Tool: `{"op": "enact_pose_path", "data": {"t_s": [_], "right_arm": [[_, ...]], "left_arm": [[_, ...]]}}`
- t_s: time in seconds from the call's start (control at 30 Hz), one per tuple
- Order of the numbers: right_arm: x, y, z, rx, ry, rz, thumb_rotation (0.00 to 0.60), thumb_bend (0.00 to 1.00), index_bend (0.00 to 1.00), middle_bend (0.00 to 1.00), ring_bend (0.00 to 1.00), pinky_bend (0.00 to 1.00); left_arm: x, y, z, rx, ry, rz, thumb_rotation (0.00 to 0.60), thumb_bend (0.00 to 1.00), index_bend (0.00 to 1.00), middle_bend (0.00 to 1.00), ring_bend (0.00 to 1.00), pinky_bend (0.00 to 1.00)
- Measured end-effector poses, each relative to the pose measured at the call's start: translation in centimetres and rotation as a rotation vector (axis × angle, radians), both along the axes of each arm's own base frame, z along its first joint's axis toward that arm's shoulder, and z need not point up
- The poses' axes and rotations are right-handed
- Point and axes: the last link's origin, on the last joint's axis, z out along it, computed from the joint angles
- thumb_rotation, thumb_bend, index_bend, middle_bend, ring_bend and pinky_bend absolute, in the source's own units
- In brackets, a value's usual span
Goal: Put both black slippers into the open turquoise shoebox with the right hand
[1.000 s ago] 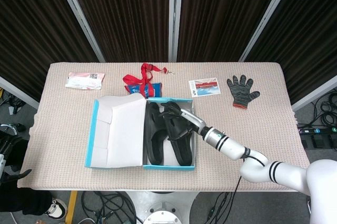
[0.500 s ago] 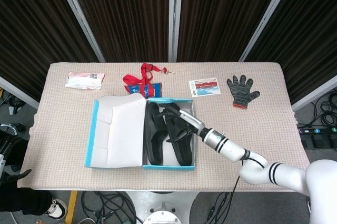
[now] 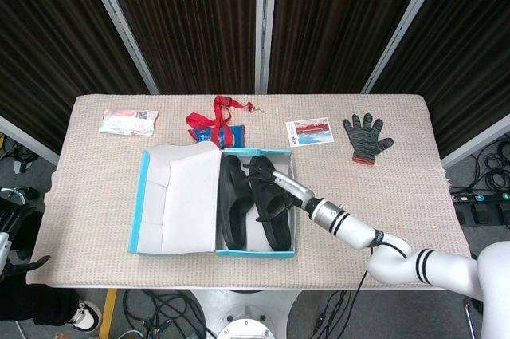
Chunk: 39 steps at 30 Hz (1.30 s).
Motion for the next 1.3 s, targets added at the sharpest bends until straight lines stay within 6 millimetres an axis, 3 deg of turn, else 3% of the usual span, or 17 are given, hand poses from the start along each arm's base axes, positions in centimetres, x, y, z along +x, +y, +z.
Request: {"op": "enact_pose_path", "data": {"t_s": [0.2,0.37,0.7,0.87,1.07,1.17,1.3], "right_arm": [[-1.1,-0.1,-1.1,0.020,0.075,-0.025,0.600,0.00,0.00,0.18,0.01,0.23],[-1.0,0.0,-0.4,0.000,0.050,-0.021,0.600,0.00,0.00,0.19,0.01,0.23],[0.8,1.1,4.9,-0.088,-0.201,0.013,0.600,0.00,0.00,0.21,0.02,0.23],[0.5,2.0,7.0,-0.134,-0.226,0.057,0.600,0.00,0.00,0.22,0.02,0.23],[-1.5,3.2,8.8,-0.328,-0.073,0.167,0.600,0.01,0.00,0.20,0.02,0.23],[-3.5,4.5,9.9,-0.481,0.077,0.233,0.600,0.01,0.00,0.15,0.00,0.19],[-7.7,7.4,11.4,-0.696,0.350,0.280,0.600,0.01,0.00,0.08,0.00,0.08]], "left_arm": [[0.0,-0.2,0.3,0.004,0.001,0.003,0.600,0.06,0.13,0.09,0.00,0.05],[0.4,-0.2,0.3,0.004,0.004,-0.006,0.600,0.06,0.13,0.09,0.00,0.05],[1.3,-0.4,0.5,0.015,0.015,-0.025,0.600,0.06,0.13,0.09,0.00,0.05],[1.7,-0.8,0.8,0.027,0.026,-0.029,0.600,0.06,0.13,0.09,0.00,0.05],[2.3,-1.0,0.9,0.047,0.035,-0.049,0.600,0.06,0.13,0.09,0.00,0.05],[2.8,-1.1,1.0,0.055,0.039,-0.064,0.600,0.06,0.13,0.09,0.00,0.05],[3.4,-1.0,0.9,0.060,0.049,-0.082,0.600,0.06,0.13,0.09,0.00,0.05]]}}
